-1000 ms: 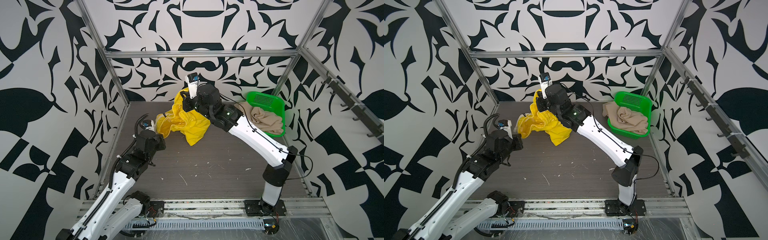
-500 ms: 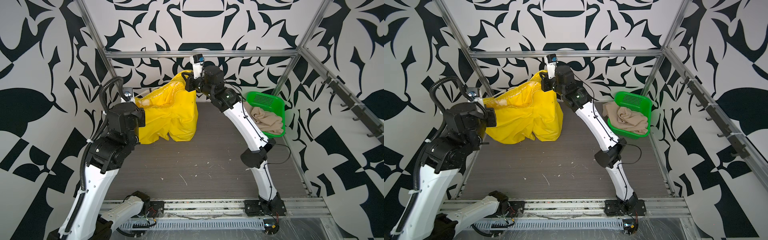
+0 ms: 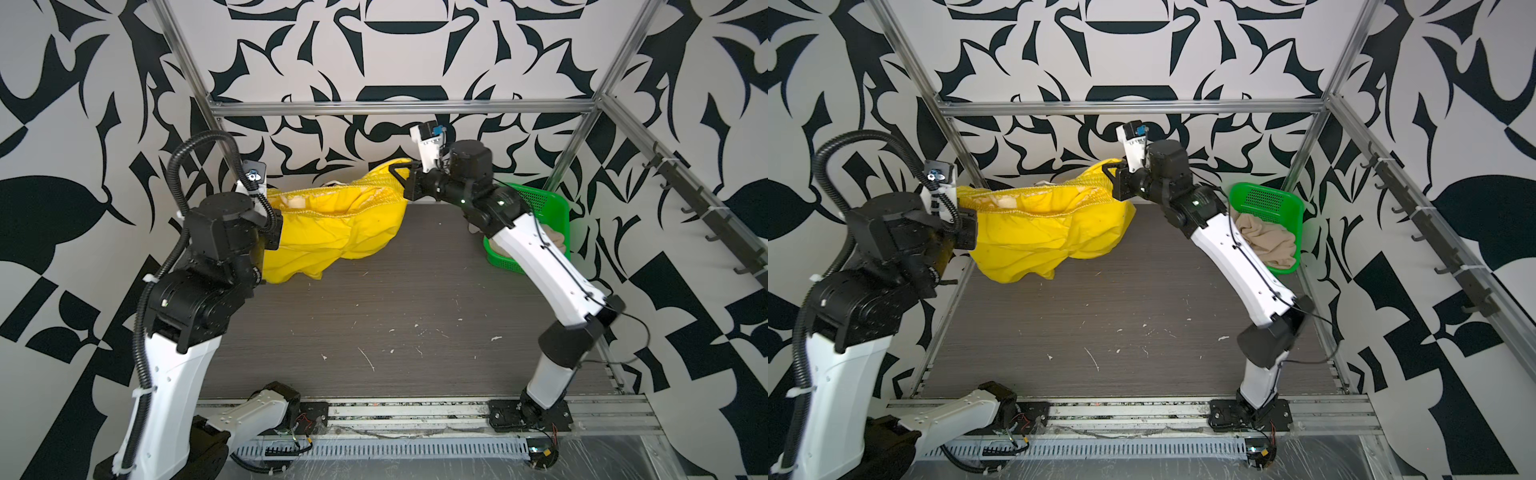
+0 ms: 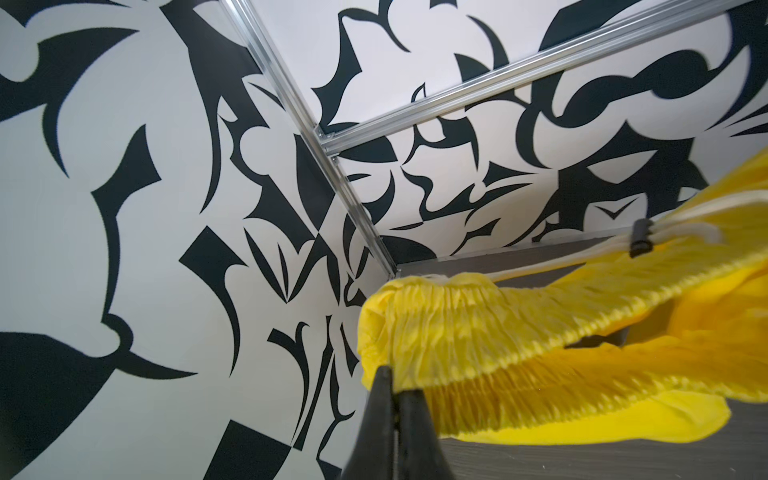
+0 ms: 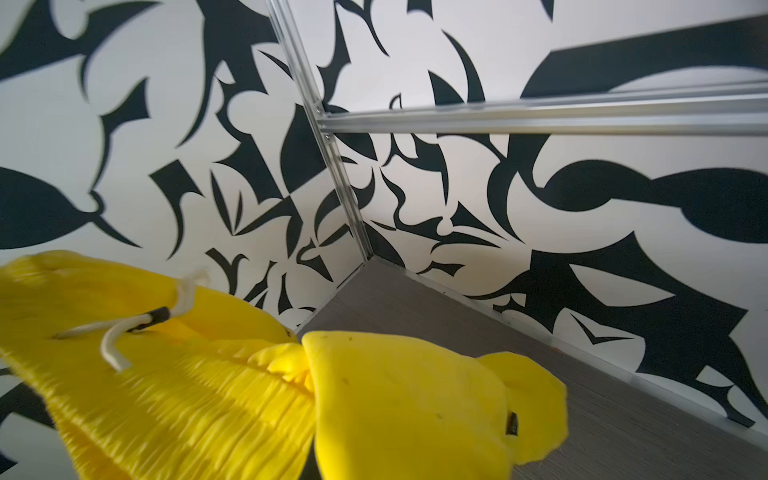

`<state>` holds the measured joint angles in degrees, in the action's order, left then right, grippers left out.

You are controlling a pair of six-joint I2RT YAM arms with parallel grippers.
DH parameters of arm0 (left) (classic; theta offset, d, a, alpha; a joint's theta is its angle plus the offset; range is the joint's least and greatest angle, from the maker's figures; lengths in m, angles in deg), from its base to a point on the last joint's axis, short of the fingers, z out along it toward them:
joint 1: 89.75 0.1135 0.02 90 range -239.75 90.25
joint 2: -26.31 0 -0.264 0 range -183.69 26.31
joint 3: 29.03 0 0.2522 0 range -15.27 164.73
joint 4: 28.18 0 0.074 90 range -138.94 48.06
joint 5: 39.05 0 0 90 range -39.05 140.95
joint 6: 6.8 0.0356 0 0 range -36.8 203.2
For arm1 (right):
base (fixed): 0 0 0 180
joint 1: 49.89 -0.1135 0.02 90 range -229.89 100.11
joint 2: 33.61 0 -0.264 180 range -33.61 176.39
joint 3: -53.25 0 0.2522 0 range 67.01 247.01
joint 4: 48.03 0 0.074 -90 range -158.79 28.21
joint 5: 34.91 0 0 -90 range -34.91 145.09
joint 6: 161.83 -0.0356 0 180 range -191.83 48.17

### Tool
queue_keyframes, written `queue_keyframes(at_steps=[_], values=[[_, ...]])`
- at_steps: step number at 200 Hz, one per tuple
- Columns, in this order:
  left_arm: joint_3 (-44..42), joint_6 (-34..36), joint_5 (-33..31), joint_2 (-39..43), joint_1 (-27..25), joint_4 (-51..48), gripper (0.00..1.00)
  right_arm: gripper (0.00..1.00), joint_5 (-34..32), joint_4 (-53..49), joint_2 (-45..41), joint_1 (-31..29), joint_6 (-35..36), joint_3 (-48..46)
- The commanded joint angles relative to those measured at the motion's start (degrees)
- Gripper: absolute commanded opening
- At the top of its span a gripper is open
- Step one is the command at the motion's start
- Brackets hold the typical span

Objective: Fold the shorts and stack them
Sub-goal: 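Raise both grippers holding the waistband ends to hang the shorts open, then lower the hanging shorts flat onto the table with both grippers and release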

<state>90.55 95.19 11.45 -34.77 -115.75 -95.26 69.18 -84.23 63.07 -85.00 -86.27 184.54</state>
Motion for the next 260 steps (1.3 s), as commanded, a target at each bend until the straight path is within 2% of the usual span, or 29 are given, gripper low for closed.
queue_keyframes(at_steps=[1, 23, 48, 85, 97, 121, 131, 145, 165, 185, 195, 211, 229, 260], values=[[7.4, -4.4, 3.7, 4.1, 0.7, -6.2, 0.00, 0.00, -3.5, 4.9, -11.0, 1.1, 2.8, -4.8], [11.2, -6.2, 7.8, 3.3, 0.7, -9.4, 0.00, 0.00, -6.4, 0.5, -17.4, -1.6, 5.4, -6.1], [10.3, -5.7, 5.8, 0.9, 0.7, -10.0, 0.00, 0.00, -9.8, -3.8, -20.4, -3.6, 7.3, -5.2], [10.4, -3.6, 2.9, -7.1, 1.0, -7.4, 0.00, 0.00, -19.9, -9.1, -15.2, -3.6, 10.2, -0.8], [11.9, -2.3, 3.8, -9.7, 3.3, -5.8, 0.00, 0.00, -21.7, -9.8, -12.3, -3.3, 10.5, 0.9], [16.6, -3.9, 15.7, -16.6, 13.8, -5.2, 0.00, 0.00, -19.8, -10.4, -5.1, -0.4, 9.5, 6.0], [17.6, -3.9, 18.3, -18.8, 16.3, -4.2, 0.00, 0.00, -18.2, -10.7, -1.7, 0.9, 8.8, 9.1], [19.6, -3.0, 19.5, -22.4, 18.1, -2.5, 0.00, 0.00, -14.3, -10.5, 3.8, 3.6, 7.2, 14.9], [26.7, -3.6, 22.4, -27.2, 19.4, -2.5, 0.00, 0.00, -7.5, -10.4, 12.5, 6.8, 5.6, 26.3], [29.5, -5.3, 27.8, -27.1, 19.4, 0.1, 0.00, 0.00, -3.7, -10.7, 18.6, 8.2, 5.0, 36.5], [26.3, -5.5, 30.5, -23.9, 19.4, 3.8, 0.00, 0.00, -2.6, -10.5, 19.3, 8.4, 5.4, 37.9], [13.2, -5.6, 33.4, -15.9, 19.4, 13.2, 0.00, 0.00, -1.3, -8.2, 16.8, 8.6, 6.9, 33.1], [-1.7, -5.1, 31.8, -6.0, 19.4, 18.6, 0.00, 0.00, -0.2, -2.5, 10.3, 8.6, 6.6, 16.2], [-25.4, -8.2, 28.5, 3.0, 19.4, 14.0, 0.00, 0.00, 1.5, 7.4, -0.4, 10.3, 4.9, -13.2]])
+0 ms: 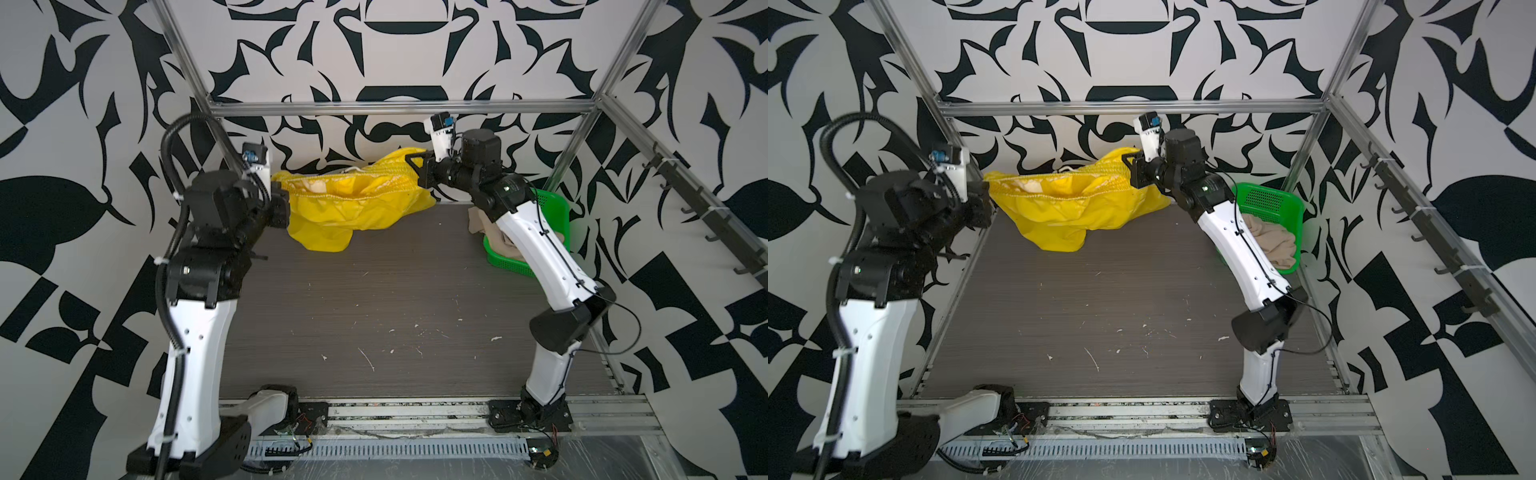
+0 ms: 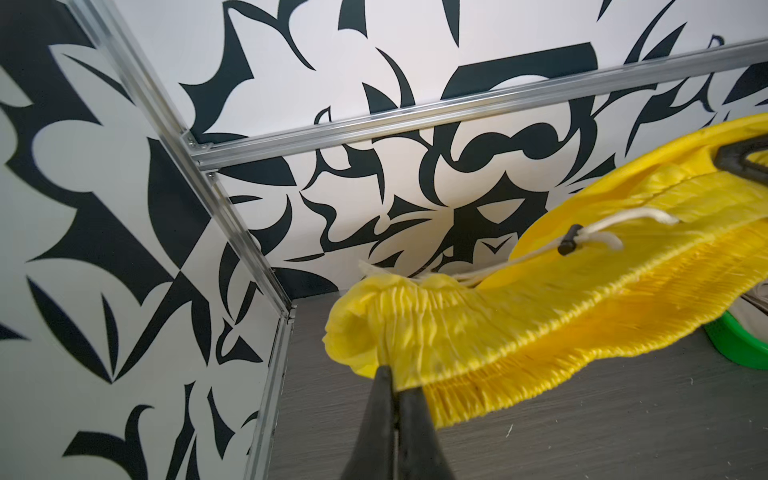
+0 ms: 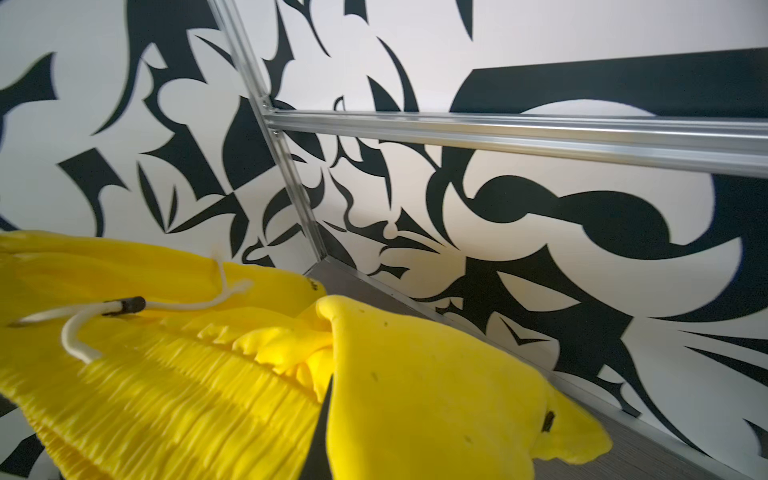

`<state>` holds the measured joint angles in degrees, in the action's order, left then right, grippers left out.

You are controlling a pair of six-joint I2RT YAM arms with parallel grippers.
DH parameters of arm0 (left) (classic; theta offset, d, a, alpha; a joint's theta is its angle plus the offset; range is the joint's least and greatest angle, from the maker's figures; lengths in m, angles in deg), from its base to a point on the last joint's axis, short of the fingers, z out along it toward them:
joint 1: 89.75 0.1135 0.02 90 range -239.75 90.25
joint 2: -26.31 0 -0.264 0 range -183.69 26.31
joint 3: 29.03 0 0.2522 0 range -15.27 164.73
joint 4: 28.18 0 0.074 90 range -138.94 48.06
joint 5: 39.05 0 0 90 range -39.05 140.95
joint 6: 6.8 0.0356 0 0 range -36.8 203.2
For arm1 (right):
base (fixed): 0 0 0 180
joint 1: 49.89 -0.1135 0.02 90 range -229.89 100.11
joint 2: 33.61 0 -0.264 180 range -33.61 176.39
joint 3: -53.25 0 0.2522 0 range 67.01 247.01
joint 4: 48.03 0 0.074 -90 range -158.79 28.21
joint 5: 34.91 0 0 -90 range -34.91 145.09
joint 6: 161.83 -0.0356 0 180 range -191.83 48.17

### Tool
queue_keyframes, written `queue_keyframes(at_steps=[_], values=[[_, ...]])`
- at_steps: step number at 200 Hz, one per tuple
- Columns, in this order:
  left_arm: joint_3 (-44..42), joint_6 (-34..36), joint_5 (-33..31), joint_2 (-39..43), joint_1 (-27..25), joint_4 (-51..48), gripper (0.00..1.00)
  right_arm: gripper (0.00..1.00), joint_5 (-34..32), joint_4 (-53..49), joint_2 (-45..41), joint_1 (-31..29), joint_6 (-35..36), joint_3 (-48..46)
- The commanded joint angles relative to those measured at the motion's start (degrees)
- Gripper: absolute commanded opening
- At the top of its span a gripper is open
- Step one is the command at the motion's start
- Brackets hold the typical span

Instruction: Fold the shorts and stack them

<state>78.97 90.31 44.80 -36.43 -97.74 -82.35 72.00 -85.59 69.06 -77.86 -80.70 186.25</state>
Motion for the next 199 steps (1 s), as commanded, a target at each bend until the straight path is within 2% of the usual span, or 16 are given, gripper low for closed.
queue_keyframes(at_steps=[1, 26, 49, 75, 100, 110, 122, 134, 147, 161, 177, 199], values=[[-14.6, -3.6, -4.9, 4.9, 1.4, 0.9, 0.00, 0.00, -1.3, 8.9, -6.6, 3.2, -0.7, -15.6], [-31.4, -12.4, -3.4, 9.6, 1.4, -2.2, 0.00, 0.00, -1.2, 8.3, -11.1, 3.8, -2.0, -30.8], [-41.5, -22.5, -2.0, 12.1, 1.4, -4.2, 0.00, 0.00, -1.9, 8.0, -14.8, 3.9, -4.8, -43.3], [-44.0, -31.5, 0.2, 11.6, 0.4, -7.7, 0.02, 0.00, -1.5, 6.2, -18.1, 4.0, -9.0, -53.4], [-45.5, -36.9, 5.1, 10.5, -1.3, -9.7, 0.12, 0.00, -1.9, 1.8, -21.0, 4.0, -14.1, -59.8], [-45.6, -38.3, 6.9, 9.6, -1.7, -12.8, 0.21, 0.10, -2.5, -1.6, -22.3, 4.0, -15.0, -60.9], [-46.0, -39.2, 8.8, 9.7, -2.9, -15.9, 0.46, 0.29, -5.1, -6.4, -24.3, 4.0, -16.4, -61.2], [-46.1, -39.5, 11.4, 11.9, -4.1, -17.1, 0.55, 0.44, -8.3, -11.6, -26.6, 4.0, -16.4, -60.0], [-45.5, -41.3, 12.4, 15.6, -4.3, -16.9, 0.61, 0.57, -11.2, -17.9, -28.8, 4.0, -15.8, -56.8], [-45.4, -44.0, 13.6, 18.9, -4.3, -13.4, 0.62, 0.64, -14.2, -22.7, -30.0, 3.9, -15.0, -52.5], [-45.5, -45.0, 15.3, 18.9, -4.3, -8.2, 0.61, 0.66, -14.2, -23.2, -29.9, 3.2, -14.5, -49.4], [-44.5, -43.5, 18.5, 11.7, -4.4, -1.8, 0.59, 0.66, -13.9, -17.5, -26.9, -0.4, -14.5, -48.2]])
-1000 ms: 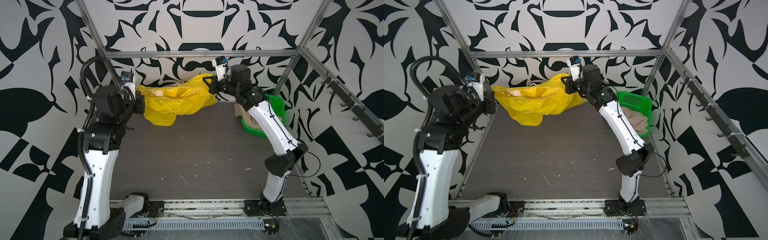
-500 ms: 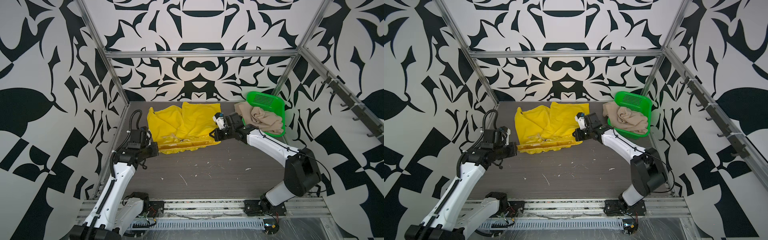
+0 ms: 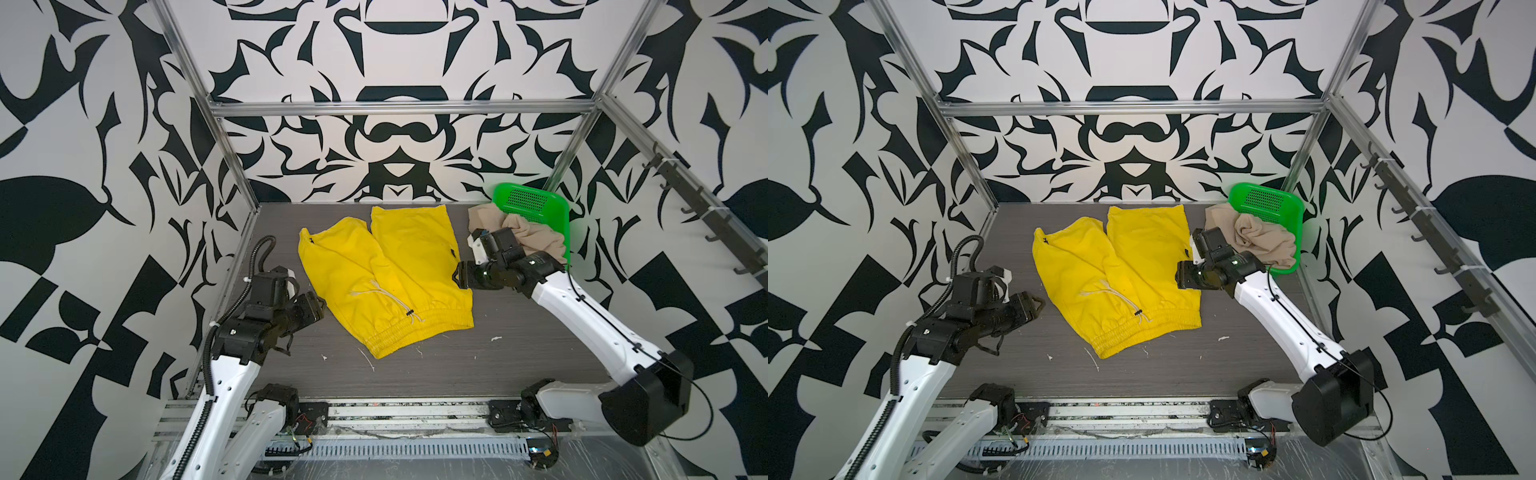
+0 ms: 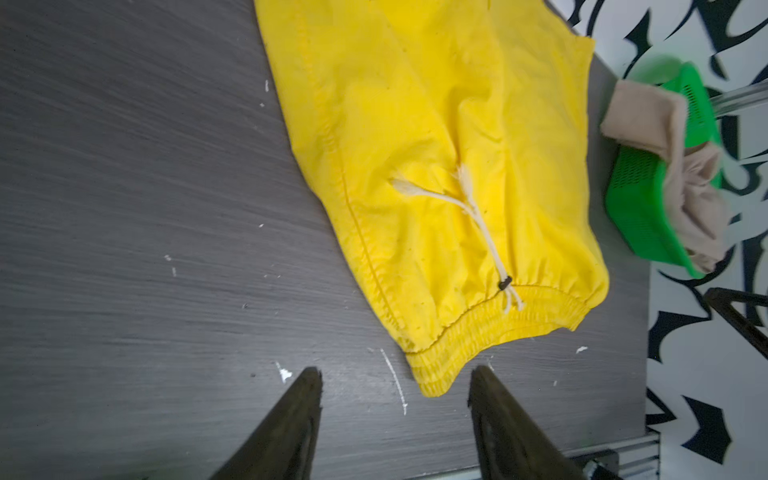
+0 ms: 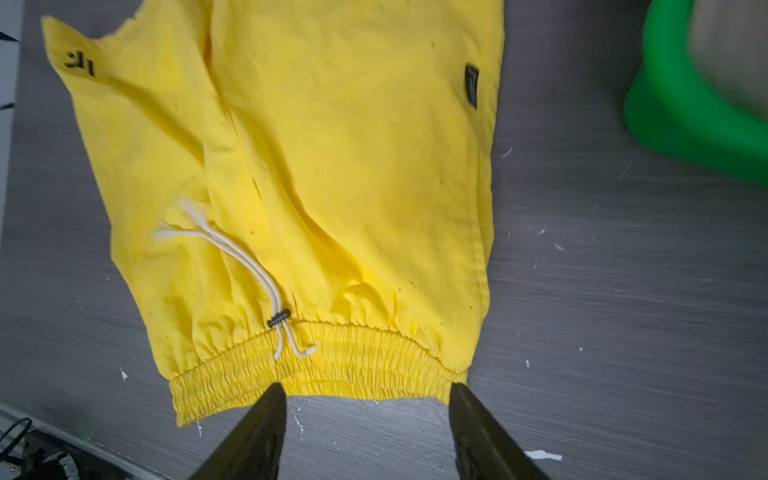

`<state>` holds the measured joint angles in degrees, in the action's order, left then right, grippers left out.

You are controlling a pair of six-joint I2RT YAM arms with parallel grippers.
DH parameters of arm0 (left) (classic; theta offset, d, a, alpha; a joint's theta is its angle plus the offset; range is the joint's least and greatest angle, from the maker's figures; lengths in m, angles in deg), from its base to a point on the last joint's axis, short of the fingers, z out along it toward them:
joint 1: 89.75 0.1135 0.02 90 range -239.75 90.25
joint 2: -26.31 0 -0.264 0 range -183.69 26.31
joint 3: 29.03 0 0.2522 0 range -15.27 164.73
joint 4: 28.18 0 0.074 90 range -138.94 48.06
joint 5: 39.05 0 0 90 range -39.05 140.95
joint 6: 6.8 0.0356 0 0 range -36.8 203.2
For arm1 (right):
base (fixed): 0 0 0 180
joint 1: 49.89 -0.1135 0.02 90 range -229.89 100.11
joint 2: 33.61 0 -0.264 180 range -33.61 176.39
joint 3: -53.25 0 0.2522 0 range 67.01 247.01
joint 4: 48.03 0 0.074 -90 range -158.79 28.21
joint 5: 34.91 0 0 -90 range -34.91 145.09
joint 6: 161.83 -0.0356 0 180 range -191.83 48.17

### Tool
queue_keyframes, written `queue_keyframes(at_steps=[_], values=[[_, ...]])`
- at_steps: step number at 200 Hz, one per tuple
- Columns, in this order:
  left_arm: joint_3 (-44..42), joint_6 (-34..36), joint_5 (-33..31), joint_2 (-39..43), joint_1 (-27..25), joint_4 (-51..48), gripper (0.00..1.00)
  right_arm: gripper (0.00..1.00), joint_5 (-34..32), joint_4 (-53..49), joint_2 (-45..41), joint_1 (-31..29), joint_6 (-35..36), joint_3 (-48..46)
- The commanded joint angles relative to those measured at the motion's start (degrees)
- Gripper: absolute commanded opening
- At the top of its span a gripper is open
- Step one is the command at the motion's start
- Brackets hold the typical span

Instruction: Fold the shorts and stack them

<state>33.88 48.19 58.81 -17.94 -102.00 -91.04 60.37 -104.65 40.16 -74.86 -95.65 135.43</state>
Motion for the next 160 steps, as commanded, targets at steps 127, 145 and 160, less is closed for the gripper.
queue_keyframes(at_steps=[127, 145, 160], values=[[2.3, -7.0, 7.8, -49.6, -3.0, 38.8, 0.55, 0.64, 0.3, 22.7, 19.7, -3.2, -6.8, -13.7], [-1.5, -9.9, 7.2, -49.5, -3.0, 40.8, 0.54, 0.64, 0.2, 23.0, 21.2, -2.6, -6.0, -14.1], [-5.8, -12.4, 6.7, -47.9, -3.0, 42.6, 0.54, 0.64, 0.2, 23.3, 22.5, -2.2, -5.1, -13.7]])
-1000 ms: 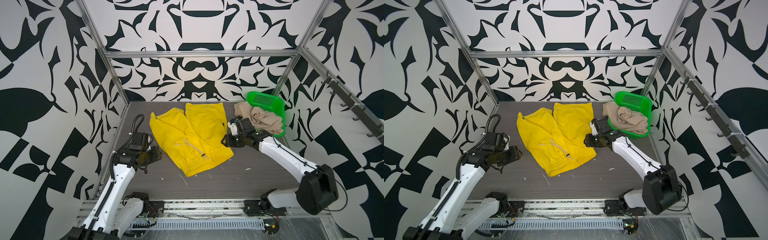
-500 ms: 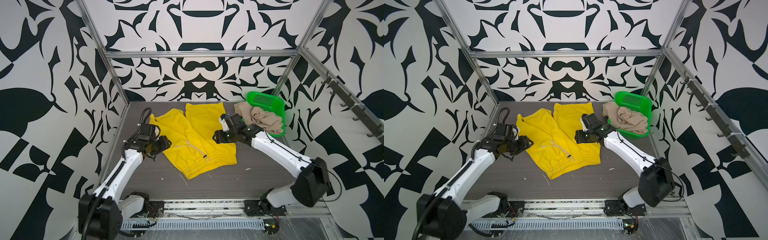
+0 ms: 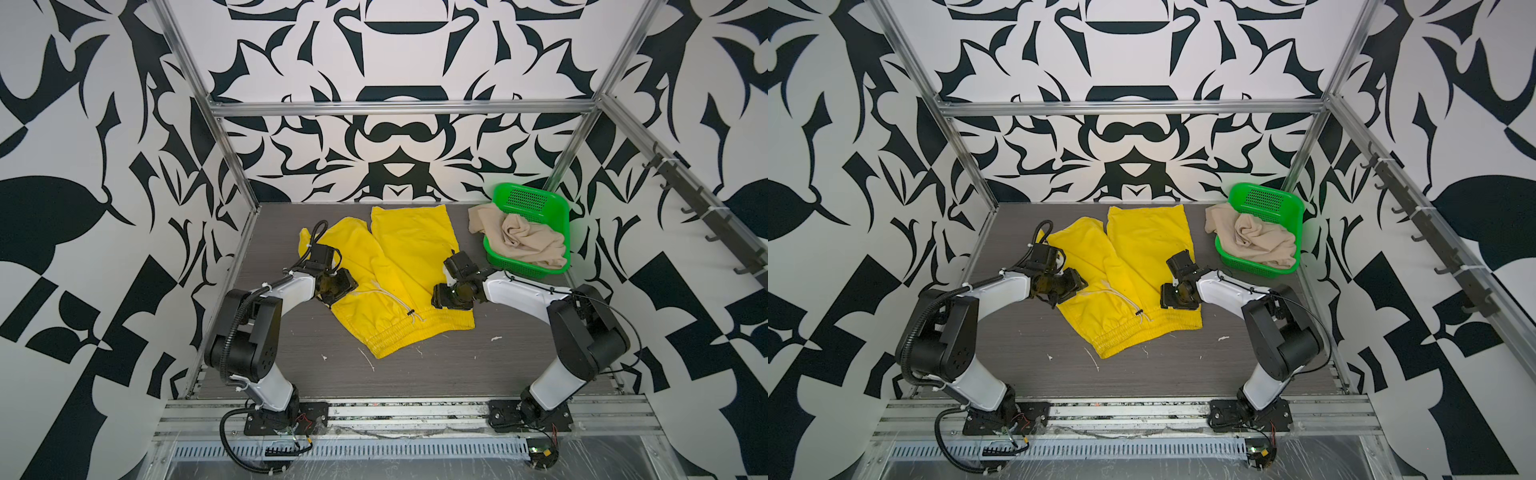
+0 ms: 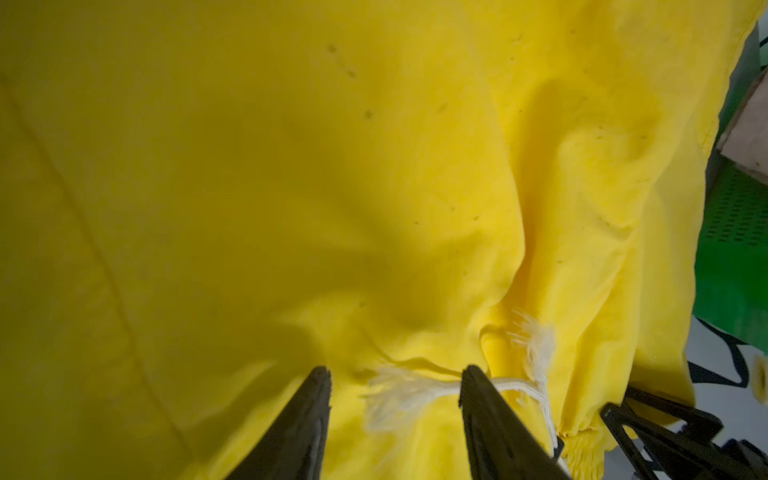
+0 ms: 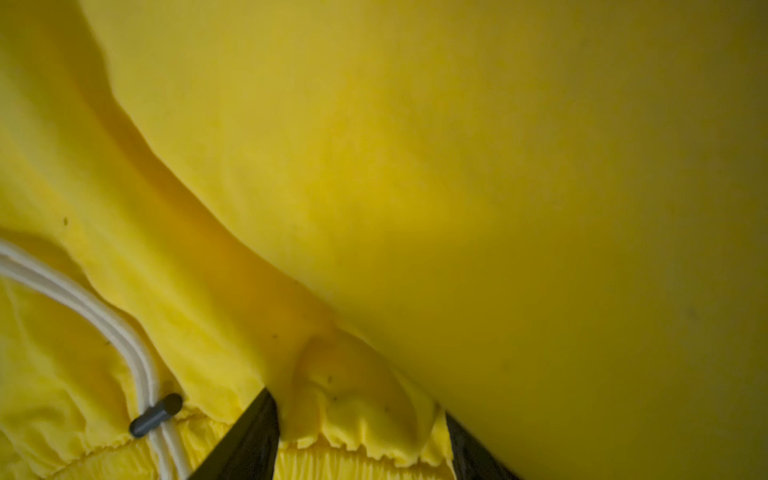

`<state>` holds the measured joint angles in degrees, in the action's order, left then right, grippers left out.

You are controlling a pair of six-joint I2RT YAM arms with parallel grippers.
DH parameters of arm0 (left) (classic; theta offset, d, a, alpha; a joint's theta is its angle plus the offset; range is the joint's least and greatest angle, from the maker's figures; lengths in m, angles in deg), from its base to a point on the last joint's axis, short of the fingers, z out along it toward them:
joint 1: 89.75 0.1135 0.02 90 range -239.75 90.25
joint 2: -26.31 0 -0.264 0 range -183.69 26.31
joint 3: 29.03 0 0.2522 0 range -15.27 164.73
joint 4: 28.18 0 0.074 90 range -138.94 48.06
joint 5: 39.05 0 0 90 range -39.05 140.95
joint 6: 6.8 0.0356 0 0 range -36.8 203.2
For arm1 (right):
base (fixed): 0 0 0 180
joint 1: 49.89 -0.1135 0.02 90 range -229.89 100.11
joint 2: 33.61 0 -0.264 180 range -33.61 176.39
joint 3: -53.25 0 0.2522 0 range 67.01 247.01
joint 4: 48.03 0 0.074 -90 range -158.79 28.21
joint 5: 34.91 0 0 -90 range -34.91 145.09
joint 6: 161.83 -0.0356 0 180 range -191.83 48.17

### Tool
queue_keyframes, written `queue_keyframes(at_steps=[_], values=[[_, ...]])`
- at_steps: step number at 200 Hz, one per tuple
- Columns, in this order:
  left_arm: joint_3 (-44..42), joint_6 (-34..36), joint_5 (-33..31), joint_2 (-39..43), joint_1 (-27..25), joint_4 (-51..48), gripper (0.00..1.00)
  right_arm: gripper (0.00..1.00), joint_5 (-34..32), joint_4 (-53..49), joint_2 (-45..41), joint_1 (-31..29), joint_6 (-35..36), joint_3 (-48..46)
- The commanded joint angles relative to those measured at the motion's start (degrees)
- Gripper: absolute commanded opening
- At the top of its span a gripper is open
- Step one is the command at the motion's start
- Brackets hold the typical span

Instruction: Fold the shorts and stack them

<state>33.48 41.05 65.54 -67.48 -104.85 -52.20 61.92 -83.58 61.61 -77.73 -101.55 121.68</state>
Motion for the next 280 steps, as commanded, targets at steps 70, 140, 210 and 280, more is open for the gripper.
queue_keyframes(at_steps=[70, 140, 210, 280], values=[[-26.5, -17.8, -6.1, 22.0, -3.2, 4.8, 0.53, 0.64, -1.4, 1.7, 9.9, 1.4, 7.5, 11.7], [-28.9, -19.9, -16.1, 49.9, -9.7, -6.9, 0.54, 0.64, 3.7, -1.3, 17.3, 2.2, 13.8, 31.5], [-9.4, 10.8, -10.7, 36.5, -14.7, -11.2, 0.54, 0.64, 9.6, 13.1, -9.5, 3.8, 2.9, 2.5], [6.0, 62.1, 1.6, 15.9, -28.6, -21.0, 0.56, 0.64, 10.4, 18.6, -21.8, 3.9, -4.9, -15.1]])
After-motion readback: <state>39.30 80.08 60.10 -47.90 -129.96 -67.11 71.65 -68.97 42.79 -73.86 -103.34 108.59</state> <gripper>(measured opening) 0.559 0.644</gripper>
